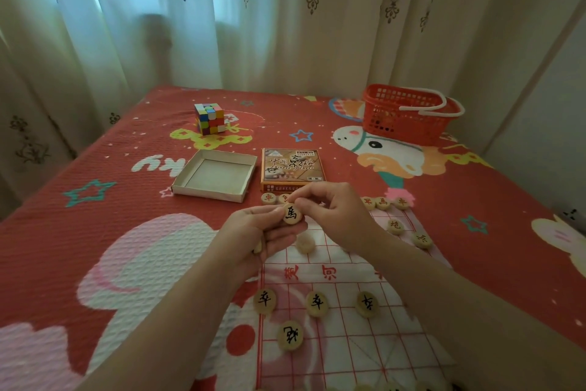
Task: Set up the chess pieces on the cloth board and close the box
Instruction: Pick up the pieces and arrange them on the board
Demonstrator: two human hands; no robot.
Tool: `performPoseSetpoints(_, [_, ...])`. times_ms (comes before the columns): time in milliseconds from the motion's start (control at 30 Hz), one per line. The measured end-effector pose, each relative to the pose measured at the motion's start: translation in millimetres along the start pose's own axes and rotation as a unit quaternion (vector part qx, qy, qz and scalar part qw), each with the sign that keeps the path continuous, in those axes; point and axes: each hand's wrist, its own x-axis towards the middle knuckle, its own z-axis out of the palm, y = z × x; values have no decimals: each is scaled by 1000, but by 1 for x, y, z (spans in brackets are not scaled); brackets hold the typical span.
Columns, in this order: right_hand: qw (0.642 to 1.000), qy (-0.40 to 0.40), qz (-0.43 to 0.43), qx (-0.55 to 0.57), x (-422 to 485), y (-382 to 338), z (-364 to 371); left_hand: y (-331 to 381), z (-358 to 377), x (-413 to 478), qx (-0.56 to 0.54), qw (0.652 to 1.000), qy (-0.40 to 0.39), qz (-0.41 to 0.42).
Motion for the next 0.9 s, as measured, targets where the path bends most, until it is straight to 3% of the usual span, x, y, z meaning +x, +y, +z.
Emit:
performPoseSetpoints(233, [993, -18, -62, -97, -5, 4, -4, 0, 0, 0, -7, 1000, 13, 25])
performPoseSetpoints(467, [970, 30, -168, -172, -5, 1, -5, 6, 5, -4, 7, 1000, -13, 24])
performPoseSetpoints(600, [962, 44, -190, -189, -14, 1, -8, 6, 12, -11, 59, 998, -25, 24])
performPoseSetpoints(733, [964, 63, -174, -193, -28, 1, -19, 5, 19, -15, 124, 990, 24, 63])
performPoseSetpoints(900, [972, 32, -160, -171, -64, 4, -44, -2, 23, -19, 276, 950, 68, 129])
